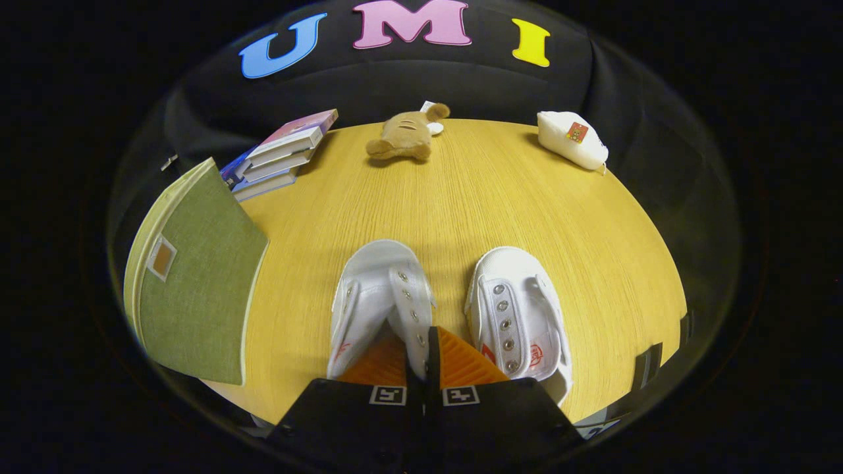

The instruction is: Open the storage box then place both shoes into the box .Put the left shoe in first, then the right shoe, with the right side of both shoes facing outward in a uniform manner.

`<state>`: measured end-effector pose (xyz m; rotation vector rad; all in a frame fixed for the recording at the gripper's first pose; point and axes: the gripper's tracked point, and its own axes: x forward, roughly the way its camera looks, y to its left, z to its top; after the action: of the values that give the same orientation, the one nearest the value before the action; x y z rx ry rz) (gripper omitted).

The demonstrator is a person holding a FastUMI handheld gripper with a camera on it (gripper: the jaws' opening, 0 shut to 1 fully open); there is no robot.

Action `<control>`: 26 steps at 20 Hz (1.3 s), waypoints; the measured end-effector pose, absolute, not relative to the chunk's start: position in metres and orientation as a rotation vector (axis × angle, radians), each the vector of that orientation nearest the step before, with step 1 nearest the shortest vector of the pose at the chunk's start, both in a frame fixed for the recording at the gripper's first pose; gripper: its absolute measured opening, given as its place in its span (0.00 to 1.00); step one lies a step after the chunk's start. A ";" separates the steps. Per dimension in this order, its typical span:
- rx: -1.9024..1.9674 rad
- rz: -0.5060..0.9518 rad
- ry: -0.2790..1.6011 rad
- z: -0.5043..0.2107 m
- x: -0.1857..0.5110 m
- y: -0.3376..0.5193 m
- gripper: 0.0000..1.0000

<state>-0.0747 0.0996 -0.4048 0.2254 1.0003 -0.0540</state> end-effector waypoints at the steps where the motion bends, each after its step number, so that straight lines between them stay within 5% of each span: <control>1: 0.249 -0.050 0.986 -0.394 -0.073 0.102 0.05; 15: 0.490 0.128 0.975 -0.189 -0.006 0.230 0.05; 26: 0.435 0.162 1.266 -0.240 -0.008 0.375 0.05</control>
<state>-0.0084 0.3751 -0.2397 0.4347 1.2657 0.1616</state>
